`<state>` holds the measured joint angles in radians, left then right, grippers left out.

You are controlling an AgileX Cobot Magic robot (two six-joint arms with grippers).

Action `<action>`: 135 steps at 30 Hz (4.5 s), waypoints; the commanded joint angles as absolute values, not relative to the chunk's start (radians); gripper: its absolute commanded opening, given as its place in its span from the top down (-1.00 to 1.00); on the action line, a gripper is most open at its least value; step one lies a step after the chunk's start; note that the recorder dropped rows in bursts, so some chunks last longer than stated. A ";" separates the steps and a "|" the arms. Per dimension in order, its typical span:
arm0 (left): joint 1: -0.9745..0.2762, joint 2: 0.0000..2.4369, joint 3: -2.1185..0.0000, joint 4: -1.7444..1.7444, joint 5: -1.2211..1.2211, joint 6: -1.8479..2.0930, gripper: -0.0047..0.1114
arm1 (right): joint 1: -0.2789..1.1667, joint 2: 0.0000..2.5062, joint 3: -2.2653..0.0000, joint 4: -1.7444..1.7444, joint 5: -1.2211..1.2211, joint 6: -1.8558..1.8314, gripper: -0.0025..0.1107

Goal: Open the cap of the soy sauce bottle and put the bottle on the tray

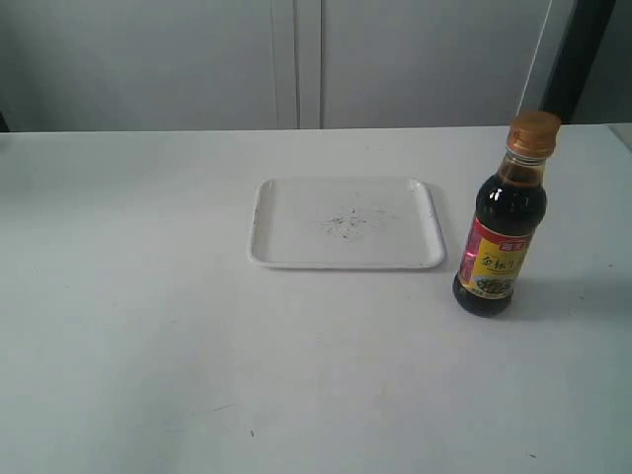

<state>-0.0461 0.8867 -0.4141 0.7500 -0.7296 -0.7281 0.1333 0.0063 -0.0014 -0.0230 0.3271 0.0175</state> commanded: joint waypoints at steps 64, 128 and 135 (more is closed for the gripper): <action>-0.688 1.870 -1.134 1.056 -1.221 -0.765 -0.89 | 0.128 0.000 0.000 -0.022 0.318 0.023 0.96; -0.770 2.222 -1.618 1.006 -1.141 -0.936 -0.89 | 0.128 0.000 0.000 -0.022 0.318 0.023 0.96; -0.779 2.224 -1.618 0.965 -1.103 -0.892 -0.89 | 0.128 0.000 0.000 -0.022 0.318 0.023 0.96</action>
